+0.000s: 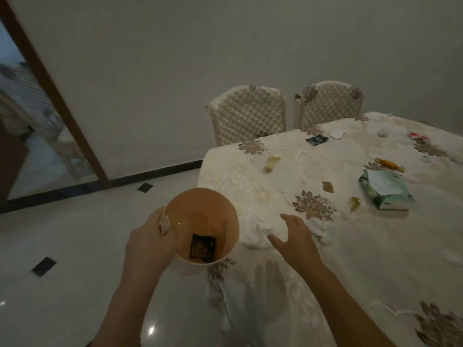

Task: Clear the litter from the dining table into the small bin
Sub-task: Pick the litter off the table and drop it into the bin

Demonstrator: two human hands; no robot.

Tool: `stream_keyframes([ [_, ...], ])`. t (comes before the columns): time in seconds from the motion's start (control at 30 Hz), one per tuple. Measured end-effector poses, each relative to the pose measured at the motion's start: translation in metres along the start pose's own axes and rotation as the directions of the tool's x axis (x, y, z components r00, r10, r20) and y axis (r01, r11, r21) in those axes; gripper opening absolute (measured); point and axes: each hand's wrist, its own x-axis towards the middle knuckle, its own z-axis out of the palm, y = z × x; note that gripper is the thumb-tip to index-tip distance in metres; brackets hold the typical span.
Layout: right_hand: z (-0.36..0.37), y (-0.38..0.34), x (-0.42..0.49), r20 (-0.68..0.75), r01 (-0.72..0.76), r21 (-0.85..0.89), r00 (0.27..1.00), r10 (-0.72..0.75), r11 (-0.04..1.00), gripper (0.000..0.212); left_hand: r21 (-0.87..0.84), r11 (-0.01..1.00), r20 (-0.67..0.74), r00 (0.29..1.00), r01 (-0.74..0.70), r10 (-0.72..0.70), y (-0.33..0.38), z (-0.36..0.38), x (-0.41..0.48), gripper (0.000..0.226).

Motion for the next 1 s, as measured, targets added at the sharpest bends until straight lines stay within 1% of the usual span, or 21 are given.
stream_keyframes([
  [0.1,0.039,0.006,0.016,0.147,-0.055,-0.074,0.987,0.066,0.996,0.076,-0.030,0.999,0.010,0.999,0.032,-0.032,0.005,0.000,0.016,0.033],
  [0.17,0.058,0.009,0.025,0.221,-0.069,-0.139,0.970,0.099,0.988,0.077,-0.049,0.998,0.028,0.998,0.050,-0.048,0.009,0.003,0.026,0.031],
  [0.23,0.070,0.013,0.032,0.244,-0.035,-0.232,0.965,0.092,0.972,0.066,-0.058,0.996,0.029,0.997,0.067,-0.065,0.010,0.008,0.037,0.016],
  [0.27,0.074,0.015,0.034,0.236,0.007,-0.262,0.970,0.057,0.965,0.055,-0.056,0.996,0.026,0.997,0.072,-0.071,0.010,0.010,0.043,0.016],
  [0.3,0.078,0.018,0.036,0.221,0.051,-0.251,0.975,0.006,0.967,0.042,-0.047,0.996,0.028,0.997,0.074,-0.073,0.010,0.012,0.048,0.021],
  [0.37,0.081,0.021,0.038,0.179,0.089,-0.160,0.982,-0.060,0.983,0.020,-0.032,0.997,0.031,0.997,0.075,-0.074,0.012,0.016,0.058,0.034],
  [0.43,0.075,0.018,0.044,0.094,0.047,-0.083,0.995,-0.039,0.995,0.015,-0.030,0.997,0.039,0.997,0.067,-0.066,0.015,0.019,0.066,0.038],
  [0.47,0.068,0.014,0.049,-0.003,0.017,-0.021,1.000,-0.017,1.000,0.014,-0.030,0.998,0.045,0.997,0.059,-0.058,0.016,0.021,0.069,0.038],
  [0.5,0.056,0.005,0.056,-0.136,0.006,0.077,0.991,0.005,0.997,0.012,-0.032,0.998,0.051,0.998,0.050,-0.048,0.017,0.023,0.072,0.038],
  [0.53,0.039,-0.008,0.062,-0.277,0.044,0.181,0.961,0.009,0.983,0.010,-0.038,0.998,0.058,0.997,0.047,-0.044,0.018,0.025,0.075,0.038],
  [0.57,0.021,-0.024,0.067,-0.397,0.130,0.253,0.917,-0.019,0.959,0.012,-0.048,0.998,0.067,0.997,0.047,-0.043,0.020,0.028,0.077,0.037],
  [0.6,0.002,-0.040,0.072,-0.481,0.236,0.276,0.873,-0.079,0.932,0.014,-0.059,0.997,0.080,0.996,0.045,-0.040,0.021,0.031,0.080,0.037],
  [0.63,-0.014,-0.056,0.074,-0.525,0.342,0.260,0.835,-0.166,0.903,0.014,-0.067,0.997,0.094,0.995,0.040,-0.034,0.023,0.035,0.082,0.036],
  [0.67,-0.024,-0.070,0.075,-0.527,0.435,0.222,0.806,-0.268,0.873,0.013,-0.077,0.997,0.110,0.994,0.031,-0.022,0.025,0.039,0.083,0.034],
  [0.7,-0.030,-0.080,0.075,-0.480,0.503,0.184,0.796,-0.369,0.845,0.012,-0.085,0.996,0.129,0.992,0.019,-0.008,0.028,0.044,0.085,0.032],
  [0.77,-0.026,-0.089,0.077,-0.276,0.542,0.132,0.824,-0.495,0.830,0.010,-0.091,0.996,0.171,0.985,0.007,0.009,0.034,0.053,0.087,0.029],
  [0.83,-0.014,-0.083,0.079,-0.076,0.510,0.047,0.859,-0.506,0.859,0.020,-0.088,0.996,0.207,0.978,-0.009,0.027,0.039,0.063,0.090,0.032],
  [0.9,-0.003,-0.071,0.079,0.038,0.466,-0.004,0.884,-0.465,0.885,0.030,-0.076,0.997,0.230,0.972,-0.032,0.048,0.045,0.072,0.092,0.035],
  [0.93,-0.003,-0.065,0.078,0.061,0.440,-0.001,0.896,-0.439,0.898,0.034,-0.062,0.997,0.237,0.970,-0.045,0.058,0.048,0.076,0.093,0.035],
  [0.97,-0.007,-0.061,0.077,0.035,0.433,0.015,0.901,-0.433,0.901,0.035,-0.048,0.997,0.243,0.968,-0.058,0.068,0.051,0.080,0.093,0.036],
  [1.0,-0.013,-0.058,0.076,-0.034,0.429,0.030,0.903,-0.428,0.903,0.032,-0.036,0.997,0.250,0.965,-0.073,0.079,0.054,0.083,0.094,0.038],
])
